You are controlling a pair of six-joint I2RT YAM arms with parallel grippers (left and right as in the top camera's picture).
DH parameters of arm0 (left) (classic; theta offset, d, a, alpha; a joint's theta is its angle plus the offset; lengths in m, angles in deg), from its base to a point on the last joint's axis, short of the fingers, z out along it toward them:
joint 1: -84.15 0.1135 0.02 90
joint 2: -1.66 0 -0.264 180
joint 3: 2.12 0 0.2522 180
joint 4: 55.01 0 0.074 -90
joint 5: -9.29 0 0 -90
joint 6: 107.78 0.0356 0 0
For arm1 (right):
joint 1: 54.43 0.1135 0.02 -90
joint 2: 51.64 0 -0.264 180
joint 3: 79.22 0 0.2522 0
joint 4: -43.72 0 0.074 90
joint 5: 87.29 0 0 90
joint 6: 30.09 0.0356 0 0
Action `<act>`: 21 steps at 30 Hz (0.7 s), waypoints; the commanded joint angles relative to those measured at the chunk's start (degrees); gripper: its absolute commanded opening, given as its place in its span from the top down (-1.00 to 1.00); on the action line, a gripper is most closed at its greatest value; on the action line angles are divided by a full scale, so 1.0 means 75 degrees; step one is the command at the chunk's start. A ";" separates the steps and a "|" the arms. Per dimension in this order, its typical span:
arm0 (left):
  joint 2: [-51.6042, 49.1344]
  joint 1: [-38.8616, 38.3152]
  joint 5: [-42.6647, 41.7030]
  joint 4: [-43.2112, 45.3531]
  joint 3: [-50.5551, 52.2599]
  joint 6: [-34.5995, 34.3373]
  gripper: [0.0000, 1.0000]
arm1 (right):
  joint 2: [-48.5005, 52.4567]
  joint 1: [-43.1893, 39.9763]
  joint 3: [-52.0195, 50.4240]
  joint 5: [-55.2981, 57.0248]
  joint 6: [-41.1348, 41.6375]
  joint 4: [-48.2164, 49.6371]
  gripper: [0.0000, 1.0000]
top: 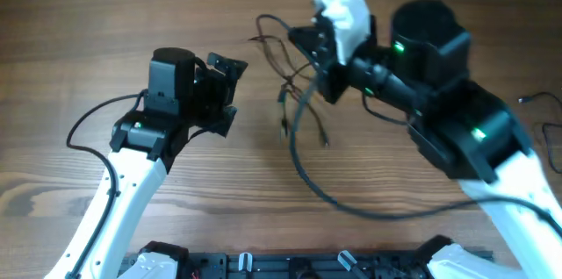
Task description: Untangle cables
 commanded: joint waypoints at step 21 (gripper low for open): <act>-0.4138 -0.0714 -0.1285 0.1411 -0.0006 0.0434 0.92 | -0.0898 -0.0026 0.0012 0.2553 -0.0268 -0.0420 0.91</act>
